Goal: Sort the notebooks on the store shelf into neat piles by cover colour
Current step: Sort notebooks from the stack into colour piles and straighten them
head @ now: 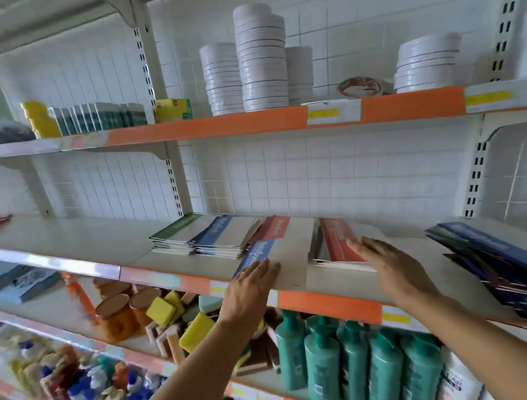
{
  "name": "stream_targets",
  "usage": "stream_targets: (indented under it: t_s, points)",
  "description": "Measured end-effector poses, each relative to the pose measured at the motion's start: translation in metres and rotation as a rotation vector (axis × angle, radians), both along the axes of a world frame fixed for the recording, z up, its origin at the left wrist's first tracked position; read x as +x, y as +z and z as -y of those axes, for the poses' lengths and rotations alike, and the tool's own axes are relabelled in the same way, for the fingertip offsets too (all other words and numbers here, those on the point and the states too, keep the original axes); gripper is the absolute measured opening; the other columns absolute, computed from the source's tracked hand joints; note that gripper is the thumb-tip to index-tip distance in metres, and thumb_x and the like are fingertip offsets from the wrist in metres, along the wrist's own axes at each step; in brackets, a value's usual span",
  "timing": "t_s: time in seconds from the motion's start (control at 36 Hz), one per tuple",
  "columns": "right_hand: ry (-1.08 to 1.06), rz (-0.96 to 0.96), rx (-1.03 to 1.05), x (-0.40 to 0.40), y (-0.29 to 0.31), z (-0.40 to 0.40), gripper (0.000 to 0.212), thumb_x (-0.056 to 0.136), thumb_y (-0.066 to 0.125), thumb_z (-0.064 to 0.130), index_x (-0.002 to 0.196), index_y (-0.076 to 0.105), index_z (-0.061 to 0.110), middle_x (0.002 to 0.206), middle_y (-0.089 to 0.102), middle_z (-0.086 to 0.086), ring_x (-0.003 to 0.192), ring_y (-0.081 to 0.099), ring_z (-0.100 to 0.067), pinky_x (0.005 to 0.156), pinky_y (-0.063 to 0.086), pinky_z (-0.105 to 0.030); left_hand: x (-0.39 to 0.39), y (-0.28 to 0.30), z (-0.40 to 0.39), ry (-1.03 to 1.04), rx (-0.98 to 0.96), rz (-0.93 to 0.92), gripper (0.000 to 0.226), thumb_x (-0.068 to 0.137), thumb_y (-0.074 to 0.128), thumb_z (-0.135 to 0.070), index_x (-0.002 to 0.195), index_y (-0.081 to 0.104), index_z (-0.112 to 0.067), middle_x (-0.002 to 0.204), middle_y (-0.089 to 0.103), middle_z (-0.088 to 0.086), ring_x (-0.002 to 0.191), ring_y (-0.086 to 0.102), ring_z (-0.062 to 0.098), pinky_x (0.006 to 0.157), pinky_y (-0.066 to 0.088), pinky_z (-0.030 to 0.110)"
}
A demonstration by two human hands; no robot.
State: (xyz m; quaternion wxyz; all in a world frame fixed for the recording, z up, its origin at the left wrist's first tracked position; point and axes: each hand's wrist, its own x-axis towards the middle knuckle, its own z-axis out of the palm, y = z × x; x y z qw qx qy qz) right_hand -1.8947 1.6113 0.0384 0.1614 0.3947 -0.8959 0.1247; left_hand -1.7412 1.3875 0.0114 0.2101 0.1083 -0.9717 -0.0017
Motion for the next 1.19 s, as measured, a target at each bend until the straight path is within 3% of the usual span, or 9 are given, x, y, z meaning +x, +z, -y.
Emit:
stream_targets:
  t_s: [0.14, 0.33, 0.5, 0.61, 0.69, 0.78, 0.92, 1.03, 1.19]
  points:
    - [0.014, 0.005, -0.005, 0.005, 0.0, 0.039, 0.088, 0.083, 0.033, -0.019, 0.152, 0.01, 0.033, 0.159, 0.014, 0.006, 0.143, 0.024, -0.011, 0.108, 0.029, -0.021, -0.005, -0.015, 0.055, -0.039, 0.02, -0.074, 0.057, 0.056, 0.079, 0.001, 0.111, 0.072, -0.012, 0.111, 0.07, 0.013, 0.096, 0.069, 0.033, 0.069, 0.058, 0.042]
    - [0.064, 0.004, 0.007, -0.018, -0.002, 0.094, 0.075, 0.093, 0.03, -0.012, 0.152, 0.013, 0.032, 0.16, 0.015, 0.003, 0.144, 0.021, -0.014, 0.112, 0.019, -0.021, -0.021, -0.022, 0.099, 0.006, -0.069, -0.149, 0.063, 0.063, 0.026, -0.004, 0.102, 0.076, -0.013, 0.102, 0.073, 0.01, 0.088, 0.071, 0.03, 0.059, 0.058, 0.037]
    - [0.106, 0.044, 0.018, -0.034, -0.007, 0.139, 0.079, 0.089, 0.034, -0.014, 0.152, 0.016, 0.031, 0.158, 0.02, 0.001, 0.143, 0.026, -0.017, 0.111, 0.025, -0.024, -0.029, -0.015, 0.134, 0.079, -0.02, -0.159, 0.062, 0.069, 0.026, -0.008, 0.105, 0.075, -0.016, 0.107, 0.072, 0.007, 0.094, 0.07, 0.027, 0.061, 0.057, 0.034]
    - [0.107, 0.059, 0.046, -0.045, -0.012, 0.164, 0.075, 0.091, 0.031, -0.01, 0.152, 0.015, 0.031, 0.159, 0.018, 0.0, 0.143, 0.025, -0.015, 0.111, 0.023, -0.022, -0.036, -0.011, 0.153, 0.133, 0.072, -0.148, 0.089, 0.067, -0.003, -0.027, 0.135, 0.054, -0.023, 0.144, 0.047, 0.002, 0.135, 0.042, 0.023, 0.103, 0.041, 0.034]
    - [0.095, 0.075, 0.068, -0.048, -0.017, 0.179, 0.069, 0.094, 0.03, -0.007, 0.152, 0.017, 0.028, 0.159, 0.019, -0.001, 0.143, 0.025, -0.015, 0.111, 0.022, -0.021, -0.044, -0.015, 0.166, 0.147, 0.107, -0.101, 0.077, 0.079, 0.001, -0.017, 0.144, 0.04, -0.029, 0.153, 0.032, -0.004, 0.143, 0.026, 0.016, 0.11, 0.029, 0.028]
    - [0.085, 0.066, 0.082, -0.055, -0.025, 0.196, 0.069, 0.094, 0.031, -0.006, 0.152, 0.019, 0.028, 0.158, 0.022, -0.001, 0.143, 0.025, -0.016, 0.112, 0.023, -0.023, -0.057, -0.02, 0.184, 0.149, 0.071, -0.089, 0.072, 0.079, 0.013, -0.01, 0.141, 0.047, -0.025, 0.148, 0.041, -0.001, 0.139, 0.036, 0.02, 0.108, 0.034, 0.03]
    - [0.076, 0.106, 0.144, -0.06, -0.031, 0.214, 0.061, 0.098, 0.035, 0.003, 0.152, 0.019, 0.026, 0.156, 0.027, -0.001, 0.14, 0.029, -0.018, 0.111, 0.029, -0.028, -0.082, -0.024, 0.218, 0.068, 0.047, 0.003, 0.061, 0.066, 0.026, -0.007, 0.099, 0.076, -0.017, 0.099, 0.074, 0.006, 0.088, 0.072, 0.026, 0.065, 0.058, 0.035]
    - [0.087, 0.122, 0.249, -0.064, -0.039, 0.223, 0.057, 0.1, 0.041, 0.042, 0.15, 0.024, 0.023, 0.153, 0.03, -0.001, 0.14, 0.029, -0.016, 0.112, 0.029, -0.029, -0.093, -0.025, 0.236, 0.035, -0.081, 0.068, 0.063, 0.064, 0.026, -0.005, 0.1, 0.076, -0.018, 0.098, 0.074, 0.002, 0.087, 0.072, 0.022, 0.065, 0.057, 0.032]
    - [0.067, 0.116, 0.236, -0.069, -0.041, 0.233, 0.057, 0.099, 0.045, 0.039, 0.149, 0.028, 0.02, 0.152, 0.033, -0.002, 0.138, 0.032, -0.017, 0.111, 0.032, -0.03, -0.105, -0.041, 0.254, 0.001, -0.058, 0.104, 0.06, 0.064, 0.051, -0.007, 0.121, 0.066, -0.02, 0.116, 0.069, 0.004, 0.106, 0.066, 0.025, 0.084, 0.054, 0.036]
